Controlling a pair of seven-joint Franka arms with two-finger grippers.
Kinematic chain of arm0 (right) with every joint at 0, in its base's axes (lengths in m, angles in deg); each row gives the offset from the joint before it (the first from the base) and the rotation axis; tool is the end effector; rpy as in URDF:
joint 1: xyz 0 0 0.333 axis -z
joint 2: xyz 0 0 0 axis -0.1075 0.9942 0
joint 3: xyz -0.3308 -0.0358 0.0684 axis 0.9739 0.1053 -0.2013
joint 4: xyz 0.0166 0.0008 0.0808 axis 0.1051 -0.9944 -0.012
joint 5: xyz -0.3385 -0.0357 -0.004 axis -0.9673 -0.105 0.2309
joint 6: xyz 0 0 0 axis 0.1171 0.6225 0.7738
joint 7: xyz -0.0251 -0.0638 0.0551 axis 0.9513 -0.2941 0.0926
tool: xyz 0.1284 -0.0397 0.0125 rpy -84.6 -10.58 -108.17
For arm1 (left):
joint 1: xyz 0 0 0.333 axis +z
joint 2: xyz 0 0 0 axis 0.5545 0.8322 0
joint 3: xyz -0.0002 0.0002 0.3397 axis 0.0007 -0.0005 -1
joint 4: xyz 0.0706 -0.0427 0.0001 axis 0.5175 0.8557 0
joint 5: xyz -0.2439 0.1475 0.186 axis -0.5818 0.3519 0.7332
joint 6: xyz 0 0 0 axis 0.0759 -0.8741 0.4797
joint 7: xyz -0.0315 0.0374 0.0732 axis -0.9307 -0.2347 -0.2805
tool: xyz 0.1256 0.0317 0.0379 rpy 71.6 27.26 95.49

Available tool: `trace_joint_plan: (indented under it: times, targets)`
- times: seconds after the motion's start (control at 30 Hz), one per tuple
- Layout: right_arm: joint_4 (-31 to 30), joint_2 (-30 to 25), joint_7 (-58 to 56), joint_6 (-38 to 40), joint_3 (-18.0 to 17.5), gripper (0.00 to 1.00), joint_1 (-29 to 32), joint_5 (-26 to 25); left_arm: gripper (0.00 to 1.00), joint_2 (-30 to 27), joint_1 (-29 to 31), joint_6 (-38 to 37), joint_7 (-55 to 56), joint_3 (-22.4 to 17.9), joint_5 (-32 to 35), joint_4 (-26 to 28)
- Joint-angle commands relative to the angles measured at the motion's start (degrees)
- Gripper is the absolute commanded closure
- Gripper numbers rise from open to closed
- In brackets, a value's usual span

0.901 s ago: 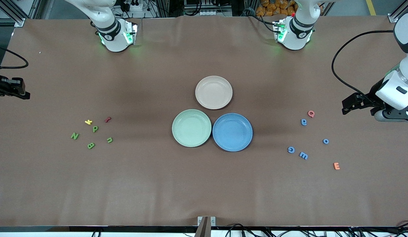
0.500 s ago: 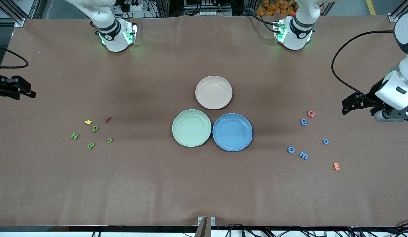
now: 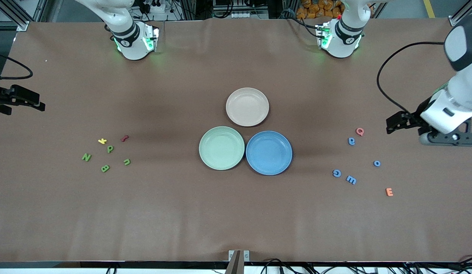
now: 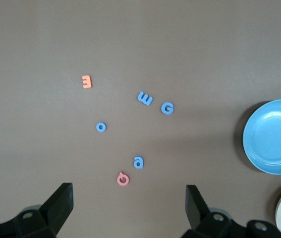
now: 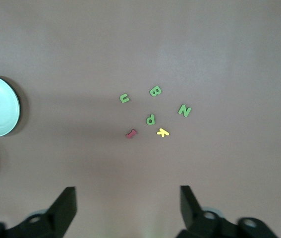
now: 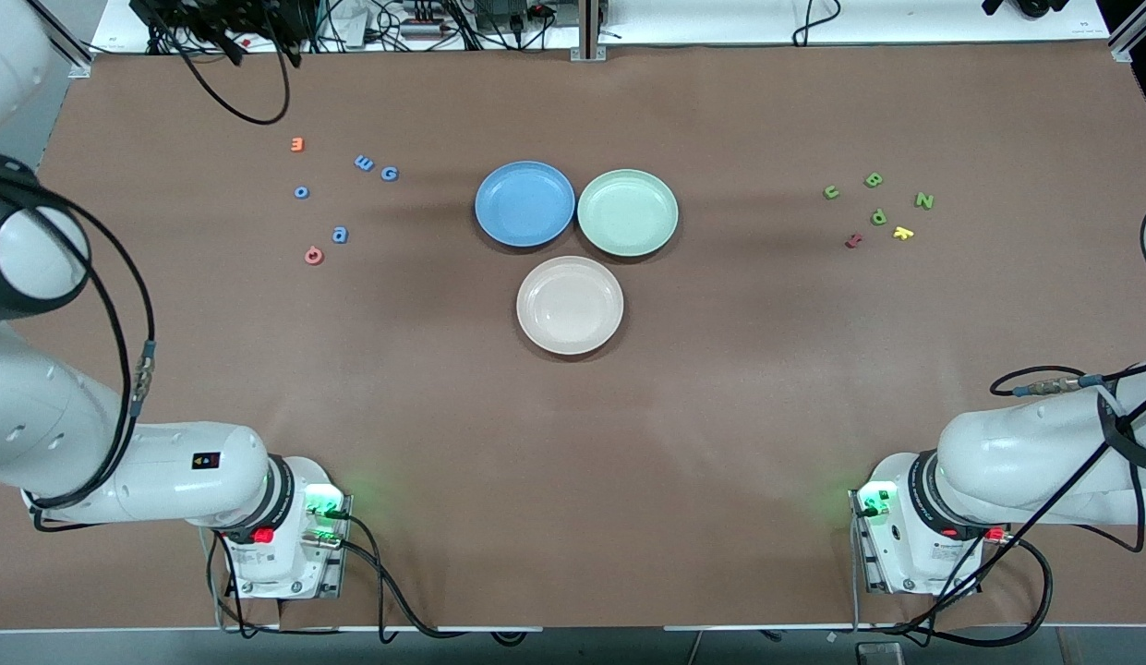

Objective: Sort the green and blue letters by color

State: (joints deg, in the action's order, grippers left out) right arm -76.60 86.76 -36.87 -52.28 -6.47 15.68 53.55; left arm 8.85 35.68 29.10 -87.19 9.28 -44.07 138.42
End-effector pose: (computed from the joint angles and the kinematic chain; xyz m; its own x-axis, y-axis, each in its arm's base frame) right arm 0.5314 -0.0355 0.6172 0.9935 0.0868 -0.0732 0.0830 -0.9951 -0.0534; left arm 0.5602 -0.0411 0.5193 0.9981 -0.0620 0.0010 -0.0620 -0.9981 0.0046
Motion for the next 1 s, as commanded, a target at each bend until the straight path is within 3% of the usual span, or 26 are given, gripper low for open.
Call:
trace_joint_plan:
  times: [0.0,0.2,0.77,0.97]
  targets:
    - [0.2,0.0,-0.6,0.4,-0.4,0.00,0.8,1.2,0.00,5.0,0.3,1.3,1.0,0.3,1.2,-0.8]
    - [0.2,-0.1,-0.7,0.5,-0.4,0.00,0.8,1.2,0.00,6.9,1.1,2.3,0.4,0.3,1.2,0.3]
    - [0.1,-0.1,-0.6,0.5,-0.4,0.00,1.0,1.2,0.00,7.9,2.8,13.9,-0.6,0.1,1.3,9.4]
    - [-0.2,-0.1,-0.4,0.5,-0.4,0.00,0.8,1.2,0.00,8.0,5.5,15.3,-7.1,0.1,1.3,10.4]
